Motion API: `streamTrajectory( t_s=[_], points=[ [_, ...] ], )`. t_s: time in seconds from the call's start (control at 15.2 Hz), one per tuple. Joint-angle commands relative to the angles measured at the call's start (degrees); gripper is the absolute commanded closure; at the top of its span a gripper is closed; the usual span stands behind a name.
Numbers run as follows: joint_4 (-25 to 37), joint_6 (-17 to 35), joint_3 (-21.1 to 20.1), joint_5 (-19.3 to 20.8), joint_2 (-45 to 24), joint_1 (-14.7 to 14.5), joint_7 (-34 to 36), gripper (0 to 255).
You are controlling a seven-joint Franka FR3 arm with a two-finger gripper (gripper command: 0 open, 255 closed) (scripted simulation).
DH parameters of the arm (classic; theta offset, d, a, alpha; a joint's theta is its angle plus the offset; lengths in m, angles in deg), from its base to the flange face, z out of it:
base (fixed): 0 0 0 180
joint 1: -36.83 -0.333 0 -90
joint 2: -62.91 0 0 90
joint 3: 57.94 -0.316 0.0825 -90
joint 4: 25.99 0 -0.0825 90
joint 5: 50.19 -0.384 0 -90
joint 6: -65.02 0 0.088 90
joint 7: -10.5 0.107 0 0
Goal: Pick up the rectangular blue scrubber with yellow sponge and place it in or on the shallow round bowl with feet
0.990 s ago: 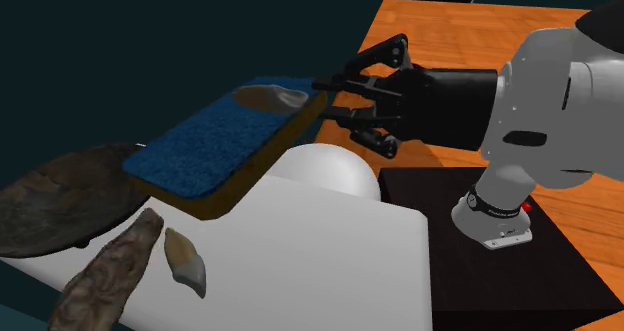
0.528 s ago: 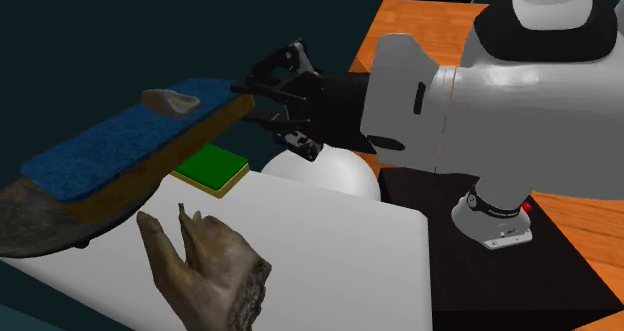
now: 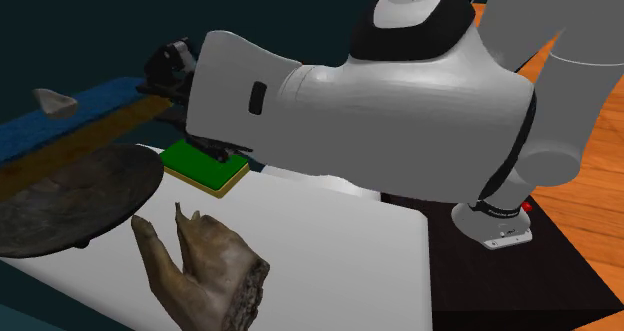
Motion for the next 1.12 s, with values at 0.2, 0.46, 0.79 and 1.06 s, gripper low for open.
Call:
streamTrajectory(
  t_s=[0.2, 0.46, 0.79, 1.06],
  points=[
    [4.6, -3.6, 1.1, 6.3, -8.4, -3.2, -0.1, 255],
    [2.9, -4.2, 1.6, 8.2, -9.3, -3.7, 2.5, 255],
    [1.0, -5.2, 2.3, 10.6, -10.7, -4.4, 5.5, 255],
    [0.4, -5.6, 2.5, 11.4, -11.2, -4.7, 6.5, 255]
  ],
)
